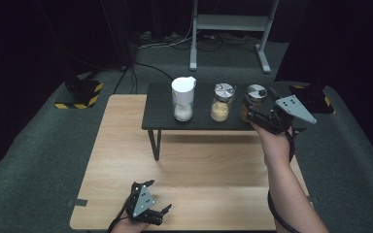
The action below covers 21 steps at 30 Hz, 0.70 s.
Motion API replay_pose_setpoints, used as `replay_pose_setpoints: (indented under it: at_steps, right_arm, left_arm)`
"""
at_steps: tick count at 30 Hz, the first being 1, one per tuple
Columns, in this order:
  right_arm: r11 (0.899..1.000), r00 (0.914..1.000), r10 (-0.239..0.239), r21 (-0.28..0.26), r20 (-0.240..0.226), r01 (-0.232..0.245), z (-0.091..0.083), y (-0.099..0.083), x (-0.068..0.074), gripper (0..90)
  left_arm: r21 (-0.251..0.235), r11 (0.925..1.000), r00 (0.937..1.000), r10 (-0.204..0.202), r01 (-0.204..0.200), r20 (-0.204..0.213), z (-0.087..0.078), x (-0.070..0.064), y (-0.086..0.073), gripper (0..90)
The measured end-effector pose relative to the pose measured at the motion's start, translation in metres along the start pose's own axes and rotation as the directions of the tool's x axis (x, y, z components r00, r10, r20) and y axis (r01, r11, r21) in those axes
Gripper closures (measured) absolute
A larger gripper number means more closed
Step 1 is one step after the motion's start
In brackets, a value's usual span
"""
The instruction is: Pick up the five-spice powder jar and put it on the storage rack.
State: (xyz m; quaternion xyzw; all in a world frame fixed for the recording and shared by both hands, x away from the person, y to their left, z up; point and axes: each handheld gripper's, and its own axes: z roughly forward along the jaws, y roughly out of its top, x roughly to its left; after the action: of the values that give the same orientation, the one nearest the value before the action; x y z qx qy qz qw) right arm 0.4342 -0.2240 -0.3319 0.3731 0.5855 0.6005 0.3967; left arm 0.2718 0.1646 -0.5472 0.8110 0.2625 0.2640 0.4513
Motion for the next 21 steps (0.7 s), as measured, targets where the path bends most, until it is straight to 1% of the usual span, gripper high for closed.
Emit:
replay_pose_setpoints:
  at_steps: [2, 3, 9, 11, 21]
  right_arm:
    - [1.000, 1.0000, -0.001, 0.010, -0.001, 0.001, 0.000, -0.001, 0.001, 7.9]
    - [1.000, 1.0000, -0.001, 0.010, -0.001, 0.001, 0.000, -0.001, 0.001, 7.9]
    - [1.000, 1.0000, -0.001, 0.011, -0.001, 0.001, -0.001, -0.001, 0.002, 0.0]
    - [1.000, 1.0000, 0.000, 0.005, -0.010, 0.000, -0.002, -0.001, 0.003, 0.0]
    - [1.000, 0.9999, -0.014, 0.004, 0.001, 0.014, -0.010, -0.001, 0.004, 0.0]
  left_arm:
    - [0.001, 1.0000, 1.0000, 0.000, 0.000, -0.001, 0.000, 0.000, 0.000, 0.7]
    - [0.001, 1.0000, 1.0000, 0.001, -0.001, -0.001, 0.000, 0.000, 0.000, 0.7]
    - [0.002, 1.0000, 1.0000, 0.000, 0.000, 0.001, 0.000, 0.000, 0.000, 0.7]
    - [0.003, 1.0000, 1.0000, 0.000, 0.000, 0.002, 0.000, 0.000, 0.000, 0.7]
    - [0.008, 1.0000, 1.0000, 0.005, -0.005, 0.002, 0.001, -0.001, 0.000, 0.7]
